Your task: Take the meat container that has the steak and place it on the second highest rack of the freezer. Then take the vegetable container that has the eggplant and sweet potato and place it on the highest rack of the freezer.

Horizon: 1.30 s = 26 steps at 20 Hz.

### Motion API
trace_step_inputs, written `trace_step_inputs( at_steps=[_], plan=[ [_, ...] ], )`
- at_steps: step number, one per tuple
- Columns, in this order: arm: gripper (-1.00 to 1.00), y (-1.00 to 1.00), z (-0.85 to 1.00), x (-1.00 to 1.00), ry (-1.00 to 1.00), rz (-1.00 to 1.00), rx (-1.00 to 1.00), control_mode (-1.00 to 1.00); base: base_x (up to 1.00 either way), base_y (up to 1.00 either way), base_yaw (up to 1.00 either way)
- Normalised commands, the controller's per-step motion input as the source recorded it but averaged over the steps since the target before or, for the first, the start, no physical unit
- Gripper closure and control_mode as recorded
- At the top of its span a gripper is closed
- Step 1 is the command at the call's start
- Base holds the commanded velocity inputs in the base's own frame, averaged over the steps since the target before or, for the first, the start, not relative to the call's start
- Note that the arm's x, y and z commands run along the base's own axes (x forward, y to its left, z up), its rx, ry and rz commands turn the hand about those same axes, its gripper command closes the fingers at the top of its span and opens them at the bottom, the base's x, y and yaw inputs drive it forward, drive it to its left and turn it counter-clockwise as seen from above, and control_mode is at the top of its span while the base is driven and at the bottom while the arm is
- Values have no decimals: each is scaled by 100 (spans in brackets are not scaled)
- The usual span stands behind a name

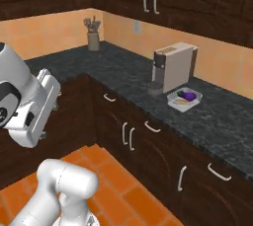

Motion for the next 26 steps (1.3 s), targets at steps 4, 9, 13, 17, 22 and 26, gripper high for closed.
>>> trace_step_inputs(
  at_steps=[4,9,13,17,22,26],
  plan=[
    [-100,0,0,0,0,0,0,100,87,49,-58],
    [-100,0,0,0,0,0,0,100,71,35,-57],
    [-100,0,0,0,0,0,0,100,50,18,-43],
    [-100,0,0,0,0,0,0,100,34,1,-27],
    [-100,0,0,0,0,0,0,100,57,-3,-19],
    [-100,0,0,0,0,0,0,100,64,-13,-18]
  ],
)
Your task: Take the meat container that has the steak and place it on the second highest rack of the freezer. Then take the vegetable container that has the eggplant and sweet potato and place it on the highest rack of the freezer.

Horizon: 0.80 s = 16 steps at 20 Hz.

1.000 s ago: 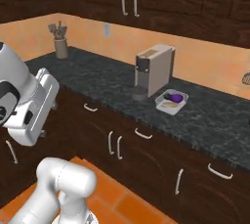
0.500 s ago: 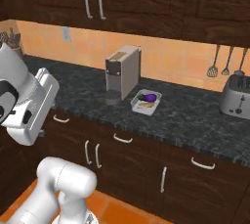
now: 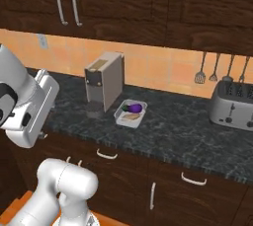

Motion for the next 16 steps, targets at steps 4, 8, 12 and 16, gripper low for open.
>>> trace_step_inputs(
  at_steps=[4,8,12,16],
  plan=[
    [-100,0,0,0,0,0,0,100,44,-16,-22],
    [-100,0,0,0,0,0,0,100,22,-4,-32],
    [-100,0,0,0,0,0,0,100,34,0,-32],
    [-100,0,0,0,0,0,0,100,43,-21,-12]
  ],
)
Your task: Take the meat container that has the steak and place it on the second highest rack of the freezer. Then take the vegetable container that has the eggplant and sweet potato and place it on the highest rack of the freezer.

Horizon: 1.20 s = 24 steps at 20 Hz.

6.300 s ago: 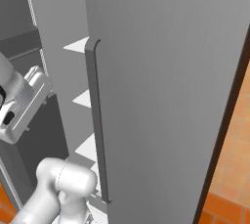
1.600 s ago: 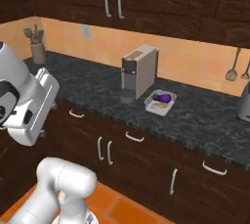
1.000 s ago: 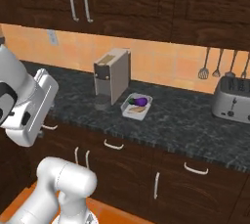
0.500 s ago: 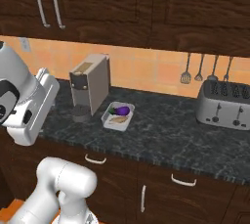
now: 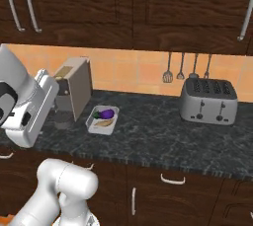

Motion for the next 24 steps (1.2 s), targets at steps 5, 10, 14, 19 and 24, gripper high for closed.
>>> trace_step_inputs(
  at_steps=[5,10,14,19,24],
  plan=[
    [-100,0,0,0,0,0,0,100,26,-64,0],
    [-100,0,0,0,0,0,0,100,47,-34,0],
    [-100,0,0,0,0,0,0,100,43,-9,0],
    [-100,32,-10,6,1,0,0,-100,2,6,0],
    [-100,100,-26,47,12,0,0,-100,0,0,0]
  ],
)
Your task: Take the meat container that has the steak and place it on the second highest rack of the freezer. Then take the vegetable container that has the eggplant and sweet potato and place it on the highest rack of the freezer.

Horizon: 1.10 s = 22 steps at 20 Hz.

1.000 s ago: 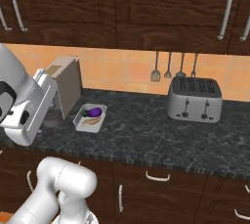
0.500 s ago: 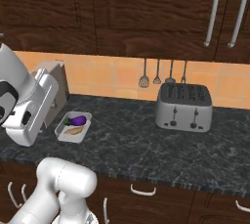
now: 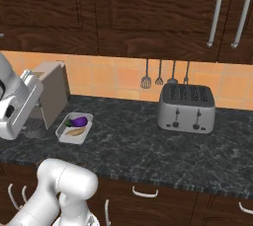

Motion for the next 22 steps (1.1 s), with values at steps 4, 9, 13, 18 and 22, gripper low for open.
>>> trace_step_inputs(
  at_steps=[4,9,13,18,22],
  plan=[
    [-100,65,-27,67,6,0,0,-100,0,0,0],
    [-100,3,-60,58,0,-2,2,-100,0,0,0],
    [-100,-1,-81,54,0,0,1,-100,0,0,0],
    [-100,-2,-85,51,0,0,0,-100,0,0,0],
    [-100,0,-81,48,0,0,0,-100,0,0,0]
  ],
)
